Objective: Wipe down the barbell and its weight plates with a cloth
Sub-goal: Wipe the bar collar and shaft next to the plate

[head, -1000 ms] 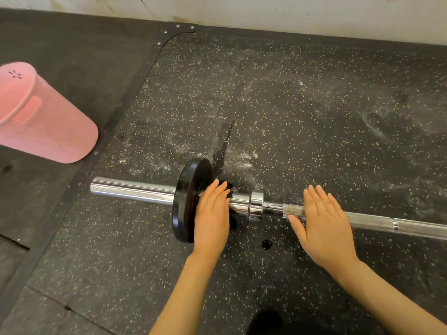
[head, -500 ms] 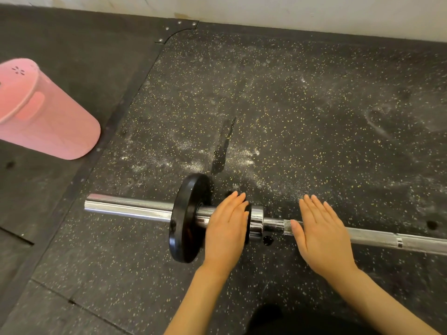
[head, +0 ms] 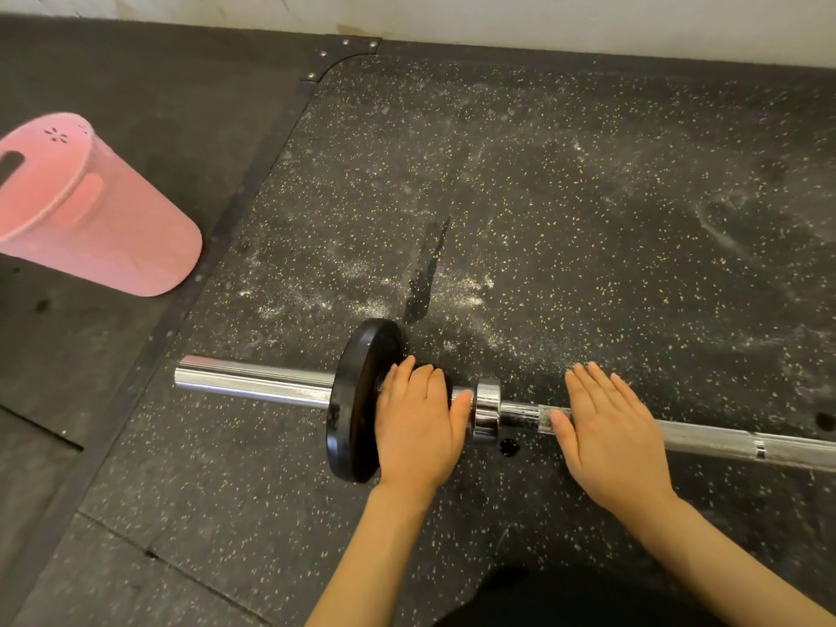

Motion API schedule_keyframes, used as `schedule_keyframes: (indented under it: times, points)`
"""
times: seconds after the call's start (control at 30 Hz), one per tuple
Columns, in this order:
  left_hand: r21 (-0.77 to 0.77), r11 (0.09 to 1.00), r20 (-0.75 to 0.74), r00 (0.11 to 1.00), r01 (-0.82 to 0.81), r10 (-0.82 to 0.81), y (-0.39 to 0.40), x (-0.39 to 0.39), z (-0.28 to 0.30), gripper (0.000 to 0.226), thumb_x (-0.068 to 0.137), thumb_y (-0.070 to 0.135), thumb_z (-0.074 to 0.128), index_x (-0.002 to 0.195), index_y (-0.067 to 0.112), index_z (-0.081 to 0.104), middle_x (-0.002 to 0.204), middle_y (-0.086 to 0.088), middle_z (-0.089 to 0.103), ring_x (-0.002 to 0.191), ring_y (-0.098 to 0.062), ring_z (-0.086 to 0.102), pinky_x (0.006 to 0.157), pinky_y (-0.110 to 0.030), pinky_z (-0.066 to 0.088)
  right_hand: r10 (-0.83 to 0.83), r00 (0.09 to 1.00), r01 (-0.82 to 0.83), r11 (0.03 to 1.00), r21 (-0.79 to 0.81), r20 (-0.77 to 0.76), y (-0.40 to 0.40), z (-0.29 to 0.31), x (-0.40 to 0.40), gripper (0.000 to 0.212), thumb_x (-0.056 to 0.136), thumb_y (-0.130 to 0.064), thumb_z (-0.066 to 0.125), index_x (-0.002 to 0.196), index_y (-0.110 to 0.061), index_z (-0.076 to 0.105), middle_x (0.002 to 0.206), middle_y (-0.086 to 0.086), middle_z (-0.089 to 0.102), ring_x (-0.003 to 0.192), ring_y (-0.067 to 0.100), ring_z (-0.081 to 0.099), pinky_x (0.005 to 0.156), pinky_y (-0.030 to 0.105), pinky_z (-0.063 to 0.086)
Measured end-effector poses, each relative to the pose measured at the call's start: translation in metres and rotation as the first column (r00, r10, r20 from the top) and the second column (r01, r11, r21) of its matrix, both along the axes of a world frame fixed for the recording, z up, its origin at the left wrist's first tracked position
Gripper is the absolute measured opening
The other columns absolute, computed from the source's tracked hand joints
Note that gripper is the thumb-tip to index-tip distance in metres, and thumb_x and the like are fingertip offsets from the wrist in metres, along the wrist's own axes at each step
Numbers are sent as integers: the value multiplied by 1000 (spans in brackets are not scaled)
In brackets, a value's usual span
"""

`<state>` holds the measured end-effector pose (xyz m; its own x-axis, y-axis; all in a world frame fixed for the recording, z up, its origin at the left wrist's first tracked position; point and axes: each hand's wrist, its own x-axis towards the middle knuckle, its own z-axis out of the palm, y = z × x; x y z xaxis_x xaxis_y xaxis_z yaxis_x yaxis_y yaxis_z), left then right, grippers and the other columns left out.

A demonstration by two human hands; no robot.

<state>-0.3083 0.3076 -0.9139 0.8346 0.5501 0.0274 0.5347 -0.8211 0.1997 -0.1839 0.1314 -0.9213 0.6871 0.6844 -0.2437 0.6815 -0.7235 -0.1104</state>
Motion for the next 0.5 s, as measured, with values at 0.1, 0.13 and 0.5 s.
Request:
schedule_keyframes:
  times: [0.1,0.13,0.5]
  points:
    - [-38,998,21,998,55,-54,-18,16,0,59,97,45,30,102,3,70,103,-10,71,112,-31,61,103,-43,43,5,1000,-5,1000,0,-3,0,1,0,78,99,-51,9,130,2,57,134,16,58,131,28,50,112,41,29]
    - [-50,996,32,997,77,-75,-20,17,0,58,97,45,31,102,3,70,102,-9,71,111,-30,62,102,-42,44,9,1000,-9,1000,0,-5,0,1,0,77,99,-51,10,131,1,57,134,16,57,131,28,49,112,41,28]
    - [-72,996,104,993,61,-54,13,-13,-5,33,95,25,51,104,1,72,105,-9,72,110,-30,64,94,-45,52,-7,1000,8,1000,13,-16,-3,4,-6,83,97,-54,2,136,-1,53,140,13,52,136,26,43,116,40,26]
